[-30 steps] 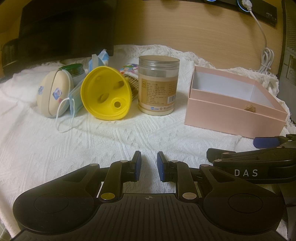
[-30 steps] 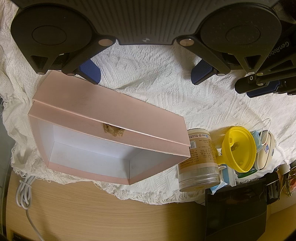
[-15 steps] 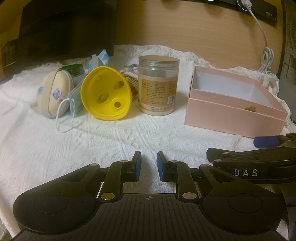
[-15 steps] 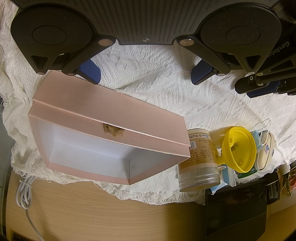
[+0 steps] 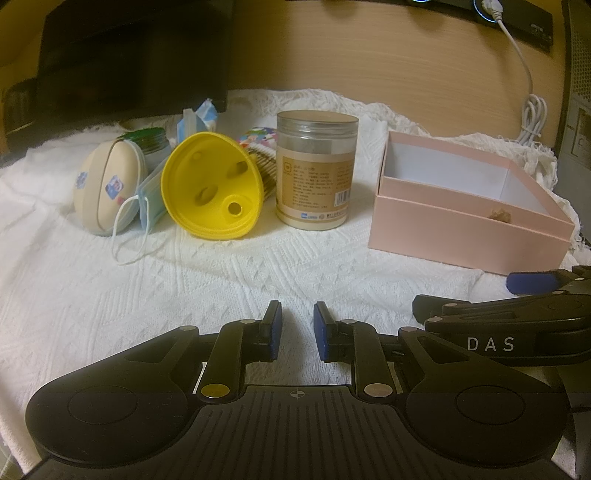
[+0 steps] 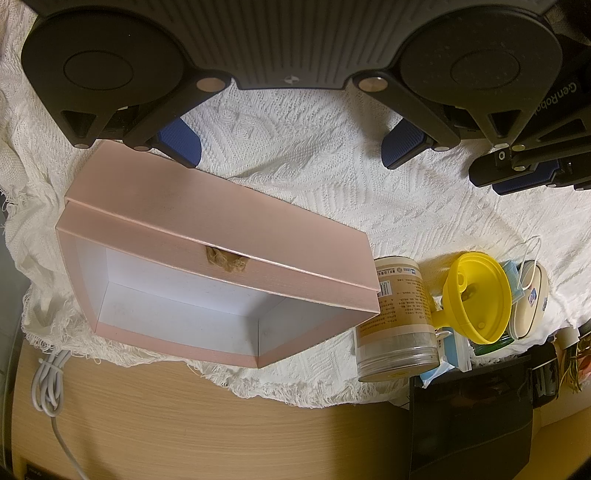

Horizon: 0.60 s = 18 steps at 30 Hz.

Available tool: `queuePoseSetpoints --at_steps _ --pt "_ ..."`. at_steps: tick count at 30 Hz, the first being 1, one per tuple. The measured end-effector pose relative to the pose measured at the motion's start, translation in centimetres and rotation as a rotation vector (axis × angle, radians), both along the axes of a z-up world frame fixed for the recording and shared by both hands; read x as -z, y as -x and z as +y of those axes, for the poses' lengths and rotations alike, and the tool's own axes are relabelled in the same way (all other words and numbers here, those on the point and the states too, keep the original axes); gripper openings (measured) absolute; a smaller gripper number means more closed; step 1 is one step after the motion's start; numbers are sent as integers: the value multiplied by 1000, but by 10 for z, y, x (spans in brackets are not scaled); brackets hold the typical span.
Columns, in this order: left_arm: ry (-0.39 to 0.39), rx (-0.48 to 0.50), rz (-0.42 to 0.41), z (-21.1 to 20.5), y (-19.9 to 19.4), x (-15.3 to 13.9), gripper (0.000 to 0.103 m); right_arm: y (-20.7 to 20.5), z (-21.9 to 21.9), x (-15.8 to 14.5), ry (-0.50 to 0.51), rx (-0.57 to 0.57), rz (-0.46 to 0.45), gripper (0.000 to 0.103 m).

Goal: Organize soft objects

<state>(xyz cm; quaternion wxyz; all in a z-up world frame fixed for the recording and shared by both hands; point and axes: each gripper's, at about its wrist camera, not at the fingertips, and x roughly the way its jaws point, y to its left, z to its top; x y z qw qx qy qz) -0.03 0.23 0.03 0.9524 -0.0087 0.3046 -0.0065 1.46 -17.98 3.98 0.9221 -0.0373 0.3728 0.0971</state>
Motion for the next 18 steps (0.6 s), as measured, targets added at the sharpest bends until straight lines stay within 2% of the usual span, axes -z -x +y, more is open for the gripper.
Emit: queuePoseSetpoints --at_steps 18 --pt "7 -1 -2 1 0 0 22 -1 0 2 0 0 0 103"
